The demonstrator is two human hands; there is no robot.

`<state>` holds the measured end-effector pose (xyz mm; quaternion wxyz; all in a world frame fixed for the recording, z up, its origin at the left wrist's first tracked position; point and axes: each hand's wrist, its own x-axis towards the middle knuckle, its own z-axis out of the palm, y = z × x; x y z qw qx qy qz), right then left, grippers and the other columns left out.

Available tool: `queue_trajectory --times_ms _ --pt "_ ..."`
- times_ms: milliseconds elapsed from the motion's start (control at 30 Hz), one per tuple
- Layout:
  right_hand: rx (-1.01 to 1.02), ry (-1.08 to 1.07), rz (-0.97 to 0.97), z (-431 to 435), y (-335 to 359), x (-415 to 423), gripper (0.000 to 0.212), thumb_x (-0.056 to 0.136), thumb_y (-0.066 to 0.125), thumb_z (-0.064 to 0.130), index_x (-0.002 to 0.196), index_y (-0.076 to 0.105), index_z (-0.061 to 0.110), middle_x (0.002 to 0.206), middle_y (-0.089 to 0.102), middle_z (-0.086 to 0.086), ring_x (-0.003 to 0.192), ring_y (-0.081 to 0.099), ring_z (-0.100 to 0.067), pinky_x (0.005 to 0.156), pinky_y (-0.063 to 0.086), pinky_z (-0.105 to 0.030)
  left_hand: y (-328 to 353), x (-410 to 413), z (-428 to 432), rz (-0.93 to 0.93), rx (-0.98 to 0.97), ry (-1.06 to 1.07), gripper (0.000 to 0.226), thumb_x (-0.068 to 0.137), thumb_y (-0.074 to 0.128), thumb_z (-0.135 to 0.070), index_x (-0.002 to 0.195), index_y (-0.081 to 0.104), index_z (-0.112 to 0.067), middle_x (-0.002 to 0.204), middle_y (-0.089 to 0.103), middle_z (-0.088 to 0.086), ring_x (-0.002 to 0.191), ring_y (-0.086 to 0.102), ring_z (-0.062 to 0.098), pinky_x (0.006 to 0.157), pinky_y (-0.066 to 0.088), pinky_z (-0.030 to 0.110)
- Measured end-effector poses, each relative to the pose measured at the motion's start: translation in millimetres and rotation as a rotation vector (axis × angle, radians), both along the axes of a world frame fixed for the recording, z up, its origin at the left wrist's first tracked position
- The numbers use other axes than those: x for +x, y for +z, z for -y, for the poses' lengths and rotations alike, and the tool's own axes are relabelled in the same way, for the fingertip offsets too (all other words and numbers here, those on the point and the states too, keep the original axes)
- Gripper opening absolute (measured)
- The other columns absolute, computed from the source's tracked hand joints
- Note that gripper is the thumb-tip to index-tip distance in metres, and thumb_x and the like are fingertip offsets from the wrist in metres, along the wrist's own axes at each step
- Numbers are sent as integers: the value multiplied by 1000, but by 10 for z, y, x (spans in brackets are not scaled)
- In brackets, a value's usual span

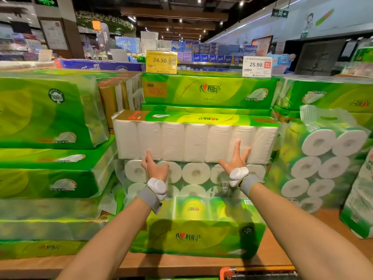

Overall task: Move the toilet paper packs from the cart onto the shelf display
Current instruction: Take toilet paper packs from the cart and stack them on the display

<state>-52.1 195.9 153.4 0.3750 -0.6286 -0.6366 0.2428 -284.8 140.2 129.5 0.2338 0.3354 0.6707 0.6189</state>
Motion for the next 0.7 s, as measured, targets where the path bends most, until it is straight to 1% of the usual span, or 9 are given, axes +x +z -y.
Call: queue_trajectory --times_ms 67,133,200,267,300,367,500,600,700 --pt "-11 16 -42 99 23 73 99 79 69 25 148 -1 34 155 -20 -17 147 -5 -31 117 14 -37 -57 137 31 33 18 8 72 79 60 3 143 29 -7 144 22 15 125 42 29 109 33 34" --pt "-35 16 -78 215 3 157 93 82 67 22 149 4 31 156 -15 -16 147 -2 -29 115 14 -35 -149 332 63 45 11 -38 61 79 59 4 135 36 -5 134 33 15 108 49 27 99 41 33" --pt "-44 26 -79 359 -44 301 88 84 65 22 149 7 29 157 -11 -15 147 0 -29 115 16 -37 -246 610 100 62 18 -152 49 81 54 9 127 42 -1 116 44 13 94 48 23 81 44 23" --pt "-41 57 -69 450 -79 388 83 85 64 23 149 12 28 158 -6 -14 147 3 -29 115 17 -39 -333 810 146 89 42 -278 39 81 48 15 116 45 -2 93 49 9 79 47 19 61 41 9" --pt "-46 47 -53 520 -108 499 80 85 64 23 149 14 26 158 -1 -13 146 7 -29 115 18 -39 -386 960 183 91 20 -359 36 82 47 16 111 45 -5 84 49 6 72 47 16 55 40 7" --pt "-56 7 -16 674 -184 775 76 86 63 22 148 19 21 157 10 -13 145 14 -29 114 21 -38 -544 1273 260 58 -67 -536 32 84 51 12 108 46 -8 76 52 1 66 50 12 51 42 9" --pt "-127 -70 23 1075 -342 1454 71 88 60 22 147 22 17 154 21 -12 141 23 -29 110 26 -38 -841 1894 477 -32 -218 -812 22 87 57 2 104 49 -10 71 56 2 62 54 13 55 42 20" --pt "-208 -160 18 1411 -475 2015 68 88 59 25 146 24 19 152 24 -11 137 30 -31 104 34 -41 -984 2352 663 -155 -309 -979 22 88 57 1 107 50 -7 67 52 4 54 49 7 53 40 18" --pt "-266 -298 -6 1845 -646 2627 70 83 61 28 144 28 22 152 27 -8 133 36 -33 105 38 -45 -1088 2895 903 -280 -378 -1160 22 89 57 0 109 50 -5 71 51 8 45 50 -3 46 37 8"
